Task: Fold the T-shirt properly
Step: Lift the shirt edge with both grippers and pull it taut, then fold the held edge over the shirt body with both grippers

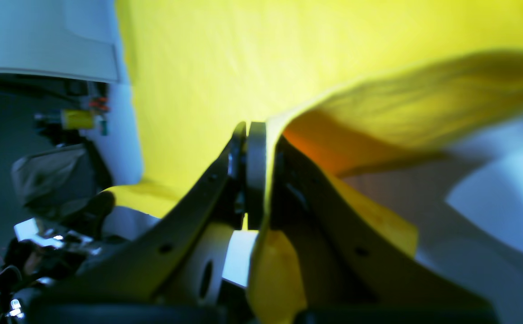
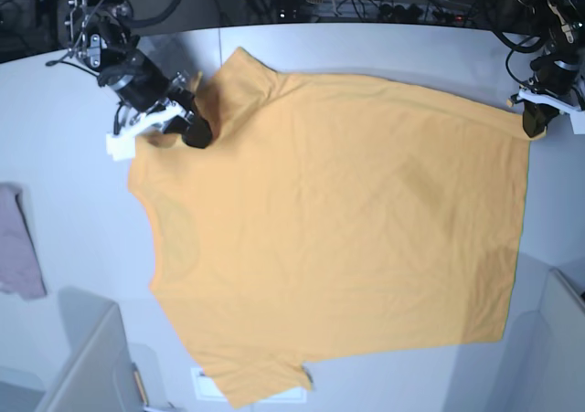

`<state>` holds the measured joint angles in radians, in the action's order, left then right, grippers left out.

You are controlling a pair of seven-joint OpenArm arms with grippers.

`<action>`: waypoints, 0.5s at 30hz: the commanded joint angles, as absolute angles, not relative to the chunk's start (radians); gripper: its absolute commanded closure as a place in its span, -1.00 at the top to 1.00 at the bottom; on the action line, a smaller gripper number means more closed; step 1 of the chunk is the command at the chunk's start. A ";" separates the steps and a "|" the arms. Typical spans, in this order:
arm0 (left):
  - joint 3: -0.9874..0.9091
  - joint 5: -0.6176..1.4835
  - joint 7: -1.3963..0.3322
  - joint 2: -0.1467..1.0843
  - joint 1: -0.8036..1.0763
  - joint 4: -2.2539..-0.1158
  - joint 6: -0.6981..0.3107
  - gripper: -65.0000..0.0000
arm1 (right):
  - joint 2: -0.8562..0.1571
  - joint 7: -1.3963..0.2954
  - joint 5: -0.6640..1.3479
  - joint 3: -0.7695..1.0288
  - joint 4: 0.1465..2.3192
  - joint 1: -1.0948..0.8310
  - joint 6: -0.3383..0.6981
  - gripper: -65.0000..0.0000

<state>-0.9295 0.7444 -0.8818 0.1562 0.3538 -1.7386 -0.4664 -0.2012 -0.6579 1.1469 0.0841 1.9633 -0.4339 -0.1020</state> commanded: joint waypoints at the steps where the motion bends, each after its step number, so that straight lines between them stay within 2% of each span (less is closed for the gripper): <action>1: -0.934 0.743 -0.863 0.173 0.343 -1.756 -0.449 -1.00 | -0.199 -0.659 1.164 0.091 1.975 -0.409 -0.102 -1.00; 6: -0.934 0.711 -0.865 0.174 0.300 -1.733 -0.438 -1.00 | -0.194 -0.694 1.167 0.084 1.928 -0.295 -0.196 -1.00; 15: -0.934 0.711 -0.865 0.179 0.236 -1.635 -0.437 -1.00 | -0.194 -0.734 1.170 0.084 1.782 -0.140 -0.228 -1.00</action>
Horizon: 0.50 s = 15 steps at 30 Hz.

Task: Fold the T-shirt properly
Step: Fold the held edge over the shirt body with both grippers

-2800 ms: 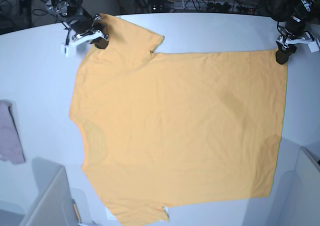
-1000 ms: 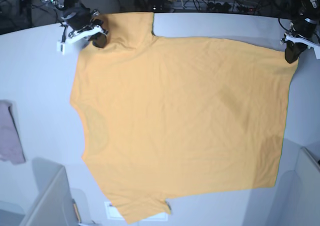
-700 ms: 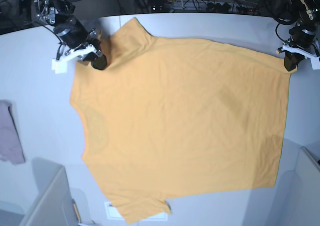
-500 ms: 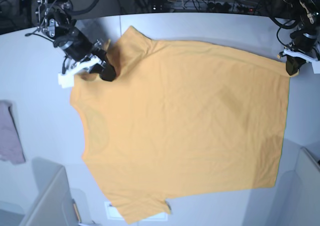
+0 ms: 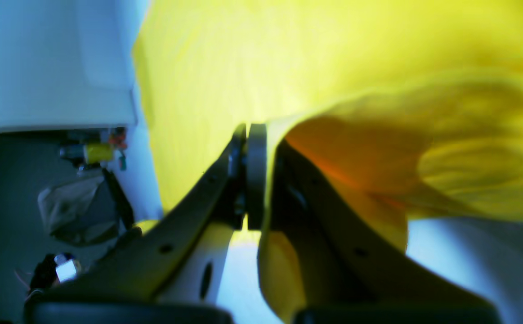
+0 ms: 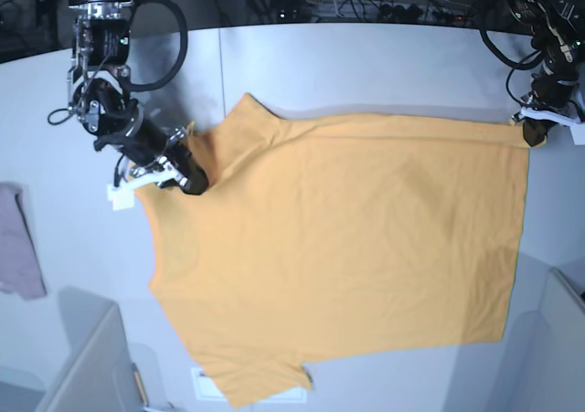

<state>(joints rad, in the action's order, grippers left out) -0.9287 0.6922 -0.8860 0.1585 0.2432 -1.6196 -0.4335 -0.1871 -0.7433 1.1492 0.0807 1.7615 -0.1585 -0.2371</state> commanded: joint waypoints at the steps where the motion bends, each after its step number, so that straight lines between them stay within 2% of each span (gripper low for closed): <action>1: -0.932 0.710 -0.865 0.179 0.226 -1.630 -0.437 -1.00 | -0.194 -0.734 1.170 0.084 1.768 -0.130 -0.229 -1.00; 8: -0.869 0.555 -0.863 0.182 0.153 -1.616 -0.435 -1.00 | -0.194 -0.734 1.170 0.084 1.664 -0.042 -0.231 -1.00; 15: -0.866 0.539 -0.863 0.186 0.077 -1.549 -0.435 -1.00 | -0.194 -0.733 1.164 0.085 1.563 0.044 -0.231 -1.00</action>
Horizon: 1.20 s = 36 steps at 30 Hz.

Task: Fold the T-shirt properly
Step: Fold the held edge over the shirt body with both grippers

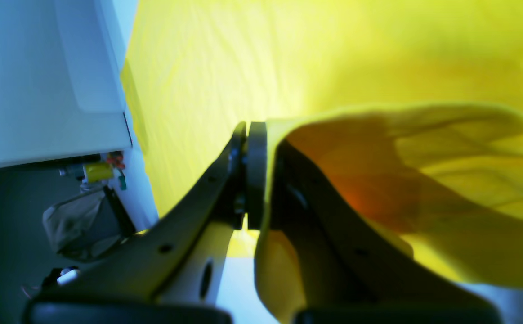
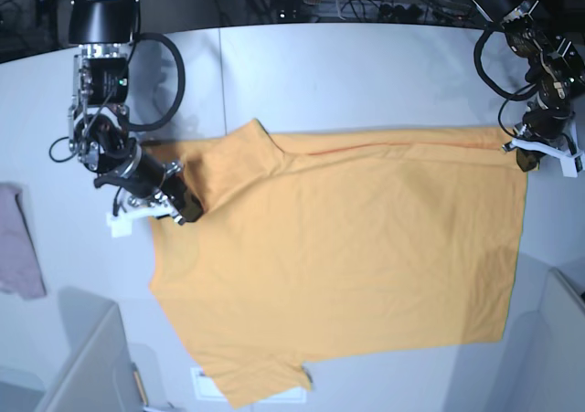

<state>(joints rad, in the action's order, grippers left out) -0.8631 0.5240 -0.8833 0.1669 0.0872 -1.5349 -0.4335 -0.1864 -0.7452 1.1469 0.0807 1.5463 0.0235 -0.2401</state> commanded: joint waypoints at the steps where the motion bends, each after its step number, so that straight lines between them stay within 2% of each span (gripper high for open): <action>1: -0.866 0.539 -0.863 0.186 0.070 -1.538 -0.435 -1.00 | -0.194 -0.734 1.164 0.087 1.547 0.056 -0.231 -1.00; 10: -0.826 0.430 -0.863 0.200 -0.015 -1.468 -0.435 -1.00 | -0.194 -0.730 1.164 0.082 1.400 0.154 -0.231 -1.00; 17: -0.789 0.423 -0.860 0.199 -0.058 -1.419 -0.435 -1.00 | -0.193 -0.727 1.162 0.082 1.280 0.231 -0.226 -1.00; 27: -0.786 0.423 -0.858 0.199 -0.077 -1.389 -0.435 -1.00 | -0.180 -0.727 1.161 0.081 1.224 0.282 -0.222 -1.00; 32: -0.786 0.423 -0.858 0.199 -0.094 -1.388 -0.435 -1.00 | -0.179 -0.728 1.161 0.079 1.202 0.288 -0.186 -1.00; 36: -0.786 0.354 -0.858 0.200 -0.128 -1.372 -0.435 -1.00 | -0.179 -0.727 1.102 0.022 1.202 0.303 -0.183 -1.00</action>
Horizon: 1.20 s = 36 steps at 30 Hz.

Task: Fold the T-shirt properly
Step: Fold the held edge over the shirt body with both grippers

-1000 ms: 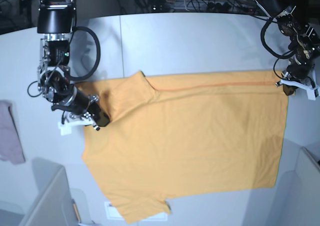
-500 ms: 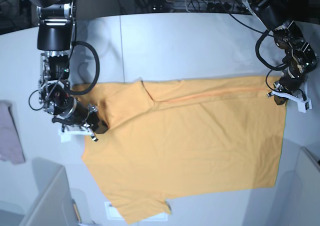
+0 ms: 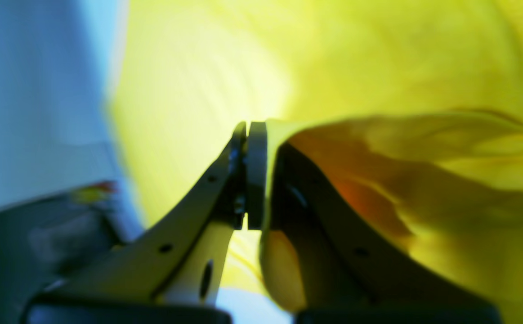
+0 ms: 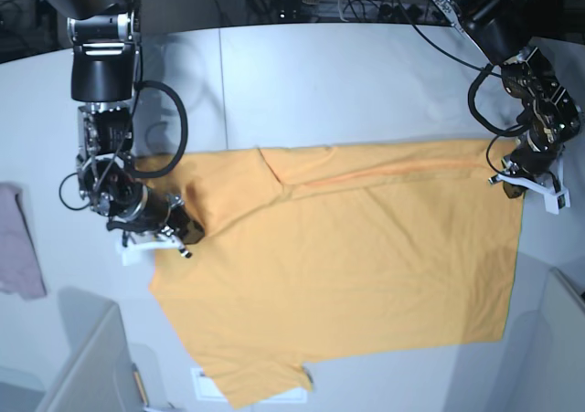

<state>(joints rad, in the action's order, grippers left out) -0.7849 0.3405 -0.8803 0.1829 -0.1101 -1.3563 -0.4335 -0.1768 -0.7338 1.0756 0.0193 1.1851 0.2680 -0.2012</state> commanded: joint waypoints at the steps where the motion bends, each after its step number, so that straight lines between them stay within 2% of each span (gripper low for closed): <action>1: -0.786 0.337 -0.858 0.199 -0.137 -1.369 -0.437 -1.00 | -0.179 -0.727 1.096 0.010 1.201 0.309 -0.183 -1.00; 16: -0.785 0.315 -0.858 0.199 -0.188 -1.296 -0.438 -1.00 | -0.180 -0.711 1.092 0.010 1.168 0.335 -0.183 -1.00; 22: -0.710 0.325 -0.858 0.225 -0.186 -1.282 -0.437 -1.00 | -0.182 -0.717 1.092 0.010 1.167 0.332 -0.186 -1.00; 26: -0.713 0.325 -0.857 0.231 -0.189 -1.282 -0.437 -1.00 | -0.182 -0.713 1.092 0.013 1.167 0.329 -0.186 -0.34; 27: -0.713 0.323 -0.857 0.231 -0.191 -1.282 -0.437 -0.84 | -0.182 -0.711 1.092 0.018 1.167 0.329 -0.188 -0.28; 32: -0.713 0.326 -0.855 0.251 -0.220 -1.265 -0.437 0.09 | -0.188 -0.662 1.092 0.039 1.182 0.305 -0.189 -0.28; 34: -0.716 0.326 -0.855 0.252 -0.237 -1.257 -0.437 0.36 | -0.188 -0.628 1.090 0.074 1.218 0.269 -0.211 -0.28; 36: -0.757 0.328 -0.855 0.251 -0.249 -1.260 -0.437 0.58 | -0.188 -0.584 1.090 0.108 1.270 0.223 -0.277 -0.26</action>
